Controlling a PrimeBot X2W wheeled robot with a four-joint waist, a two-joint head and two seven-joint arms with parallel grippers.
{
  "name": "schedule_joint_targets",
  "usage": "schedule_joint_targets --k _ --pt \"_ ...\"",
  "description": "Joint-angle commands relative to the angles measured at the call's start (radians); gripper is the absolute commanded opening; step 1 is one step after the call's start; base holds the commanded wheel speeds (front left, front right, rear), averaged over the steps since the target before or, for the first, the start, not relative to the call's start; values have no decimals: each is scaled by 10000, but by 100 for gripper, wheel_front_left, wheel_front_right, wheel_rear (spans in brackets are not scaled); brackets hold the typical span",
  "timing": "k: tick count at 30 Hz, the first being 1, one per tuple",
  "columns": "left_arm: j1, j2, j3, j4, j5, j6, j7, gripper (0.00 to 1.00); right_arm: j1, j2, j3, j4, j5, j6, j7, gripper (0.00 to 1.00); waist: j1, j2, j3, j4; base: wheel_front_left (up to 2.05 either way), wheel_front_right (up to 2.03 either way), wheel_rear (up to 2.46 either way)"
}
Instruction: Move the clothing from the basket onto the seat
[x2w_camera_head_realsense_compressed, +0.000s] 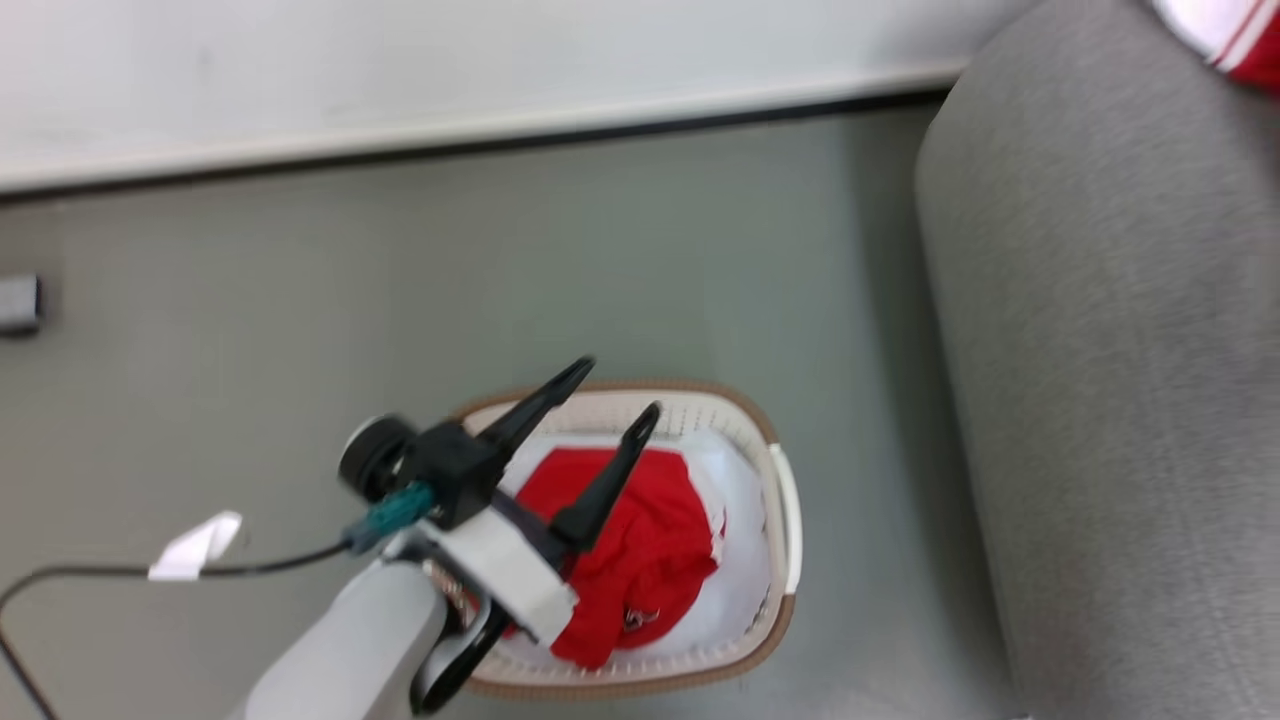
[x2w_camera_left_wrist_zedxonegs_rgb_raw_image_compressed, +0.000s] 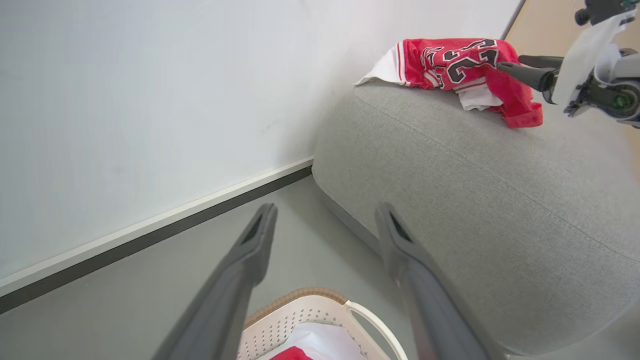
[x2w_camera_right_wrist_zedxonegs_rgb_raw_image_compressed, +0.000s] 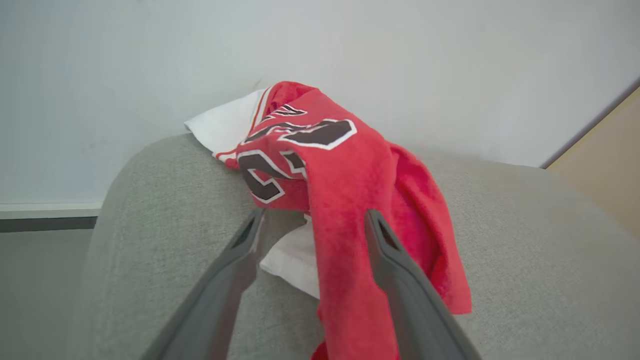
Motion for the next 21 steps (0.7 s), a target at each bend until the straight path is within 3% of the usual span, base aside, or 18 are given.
schedule_joint_targets --k 1,7,13,21 --pt "426 66 195 60 -55 88 -3 100 481 264 257 -106 338 -29 -126 100 1 0 -744 -278 0 0 0" --pt "1649 -29 1081 83 -155 361 -4 100 2546 1133 2233 -2502 2164 -29 -152 100 1 0 -1771 -255 0 0 0" --pt "2985 -167 2291 -62 -109 711 -3 100 4947 1411 4373 -5085 4009 -29 -155 100 1 0 -2559 -24 0 0 0" --pt "4370 -572 3886 -333 618 1106 -5 100 6986 1476 5471 -6452 5406 -29 -145 100 1 0 -3107 309 0 0 0"
